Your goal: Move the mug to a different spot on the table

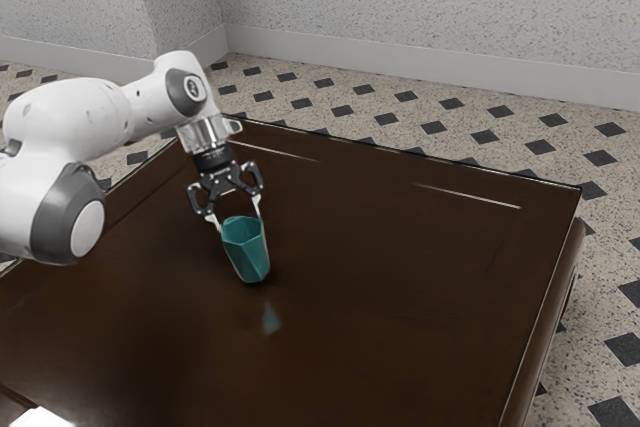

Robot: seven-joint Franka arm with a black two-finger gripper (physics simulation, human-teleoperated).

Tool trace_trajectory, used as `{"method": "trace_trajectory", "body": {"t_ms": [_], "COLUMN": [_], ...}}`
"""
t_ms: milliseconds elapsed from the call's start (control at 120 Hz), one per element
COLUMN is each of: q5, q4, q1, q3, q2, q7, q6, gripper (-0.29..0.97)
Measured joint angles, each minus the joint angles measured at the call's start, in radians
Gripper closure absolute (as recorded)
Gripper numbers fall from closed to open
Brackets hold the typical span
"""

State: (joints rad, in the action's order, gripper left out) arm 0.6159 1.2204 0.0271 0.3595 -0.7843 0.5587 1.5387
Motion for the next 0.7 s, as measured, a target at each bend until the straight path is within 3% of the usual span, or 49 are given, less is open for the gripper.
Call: {"method": "trace_trajectory", "body": {"t_ms": [133, 250, 383, 458, 575, 700], "q5": [-0.015, -0.084, -0.25, -0.4, -0.568, -0.694], "q4": [0.02, 0.068, 0.219, 0.259, 0.347, 0.359], "q1": [-0.012, -0.005, 0.063, 0.095, 0.186, 0.309], "q3": [0.006, 0.008, 0.005, -0.061, -0.155, -0.178], "q2": [0.034, 0.189, 0.515, 0.654, 0.79, 0.826], "q7": [0.0, 0.0, -0.002, -0.038, -0.125, -0.191], "q6": [-0.001, -0.003, 0.001, 0.011, 0.07, 0.106], "gripper": [0.06, 0.03, 0.02, 0.01, 0.01, 0.0]}}
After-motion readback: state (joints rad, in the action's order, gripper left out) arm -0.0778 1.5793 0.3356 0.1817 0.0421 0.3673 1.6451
